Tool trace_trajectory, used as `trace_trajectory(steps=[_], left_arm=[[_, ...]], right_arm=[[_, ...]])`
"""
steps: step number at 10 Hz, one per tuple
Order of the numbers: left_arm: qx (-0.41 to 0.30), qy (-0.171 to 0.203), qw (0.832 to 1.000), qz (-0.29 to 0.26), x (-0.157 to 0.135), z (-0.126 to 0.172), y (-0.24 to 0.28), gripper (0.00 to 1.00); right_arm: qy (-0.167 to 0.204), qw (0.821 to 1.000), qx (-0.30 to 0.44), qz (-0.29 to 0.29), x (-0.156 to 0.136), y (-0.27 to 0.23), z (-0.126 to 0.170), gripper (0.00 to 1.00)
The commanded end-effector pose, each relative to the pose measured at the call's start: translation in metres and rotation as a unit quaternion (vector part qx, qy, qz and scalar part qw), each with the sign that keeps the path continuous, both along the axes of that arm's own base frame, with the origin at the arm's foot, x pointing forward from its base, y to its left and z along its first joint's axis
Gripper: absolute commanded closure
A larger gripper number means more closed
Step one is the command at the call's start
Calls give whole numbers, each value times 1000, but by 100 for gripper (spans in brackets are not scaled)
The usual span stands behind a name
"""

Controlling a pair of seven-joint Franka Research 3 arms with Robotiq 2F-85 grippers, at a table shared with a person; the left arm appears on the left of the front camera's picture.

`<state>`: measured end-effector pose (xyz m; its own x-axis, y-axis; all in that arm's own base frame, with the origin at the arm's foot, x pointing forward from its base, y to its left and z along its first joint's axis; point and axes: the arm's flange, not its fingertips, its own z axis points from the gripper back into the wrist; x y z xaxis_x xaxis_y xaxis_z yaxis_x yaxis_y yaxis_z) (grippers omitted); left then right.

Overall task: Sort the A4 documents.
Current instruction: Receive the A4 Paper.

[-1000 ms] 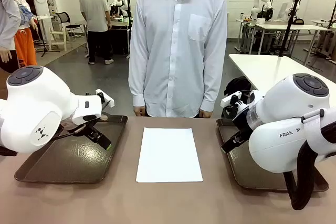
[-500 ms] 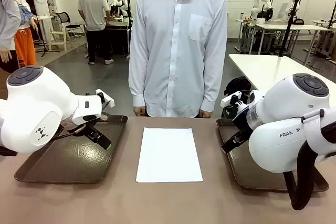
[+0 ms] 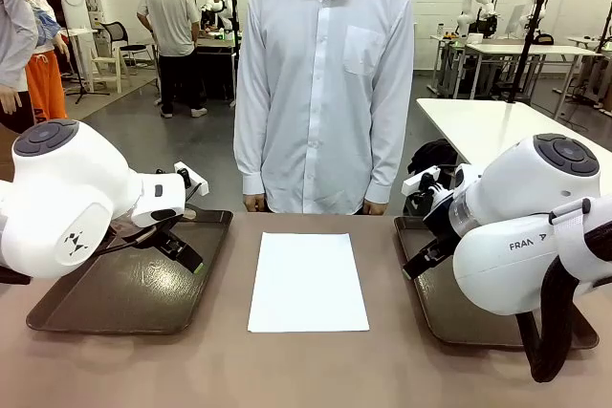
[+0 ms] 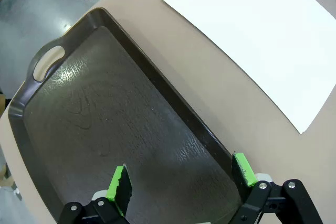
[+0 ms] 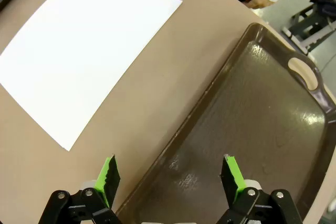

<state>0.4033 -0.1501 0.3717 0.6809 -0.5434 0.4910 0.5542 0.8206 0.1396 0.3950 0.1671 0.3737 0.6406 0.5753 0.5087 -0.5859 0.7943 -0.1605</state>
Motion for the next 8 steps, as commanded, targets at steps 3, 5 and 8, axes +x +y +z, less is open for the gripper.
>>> trace_trajectory(steps=[3, 5, 8], left_arm=[[0, 0, 1000, 0, 0, 0, 0, 0], [0, 0, 1000, 0, 0, 0, 0, 0], [-20, 14, 999, -35, -4, 4, 10, 0]], right_arm=[[0, 1000, 0, 0, 0, 0, 0, 0], [0, 1000, 0, 0, 0, 0, 0, 0], [9, 999, 27, 32, -9, -11, 13, 0]])
